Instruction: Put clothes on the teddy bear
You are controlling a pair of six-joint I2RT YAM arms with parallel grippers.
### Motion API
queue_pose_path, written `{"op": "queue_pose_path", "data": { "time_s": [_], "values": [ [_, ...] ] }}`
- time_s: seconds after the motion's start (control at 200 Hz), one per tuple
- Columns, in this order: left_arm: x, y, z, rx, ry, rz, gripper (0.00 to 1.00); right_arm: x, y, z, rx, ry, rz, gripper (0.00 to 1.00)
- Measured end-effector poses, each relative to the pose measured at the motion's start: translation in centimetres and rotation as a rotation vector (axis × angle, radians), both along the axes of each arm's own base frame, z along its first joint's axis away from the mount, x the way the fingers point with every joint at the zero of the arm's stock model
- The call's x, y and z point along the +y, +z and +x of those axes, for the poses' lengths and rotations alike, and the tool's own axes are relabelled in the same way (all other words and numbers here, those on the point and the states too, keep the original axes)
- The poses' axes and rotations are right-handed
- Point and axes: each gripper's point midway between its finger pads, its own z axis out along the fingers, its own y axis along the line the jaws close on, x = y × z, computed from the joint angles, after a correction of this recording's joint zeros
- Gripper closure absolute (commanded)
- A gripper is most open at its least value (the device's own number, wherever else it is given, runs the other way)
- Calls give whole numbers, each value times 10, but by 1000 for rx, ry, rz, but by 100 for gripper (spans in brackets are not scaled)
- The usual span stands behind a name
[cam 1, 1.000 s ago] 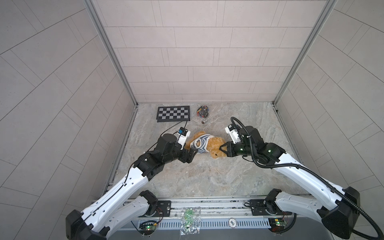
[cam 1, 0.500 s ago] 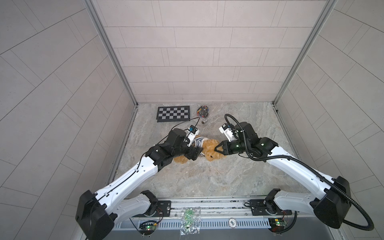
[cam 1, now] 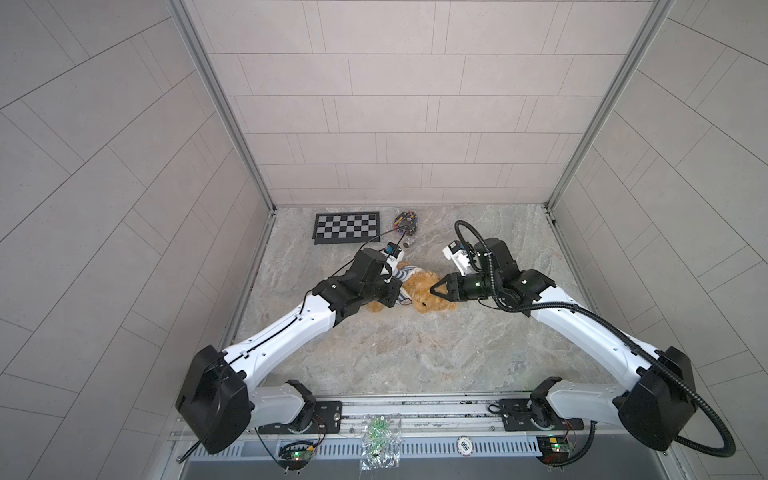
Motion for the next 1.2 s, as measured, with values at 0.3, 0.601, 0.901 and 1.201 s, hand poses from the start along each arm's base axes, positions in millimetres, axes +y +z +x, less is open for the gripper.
{"op": "queue_pose_path", "data": {
  "time_s": [0.3, 0.601, 0.901, 1.201],
  "values": [
    [14, 1, -7, 141, -17, -40, 100, -43, 26, -14, -226, -85, -69, 25],
    [1, 0, -7, 354, -126, -129, 100, -63, -20, -46, -347, -2, -191, 21],
    [-8, -42, -1, 516, -133, -124, 100, -51, -56, -43, -427, 82, -212, 20],
    [-18, -50, 31, 520, -115, -108, 94, -32, -82, -16, -437, 140, -246, 24]
  ]
}}
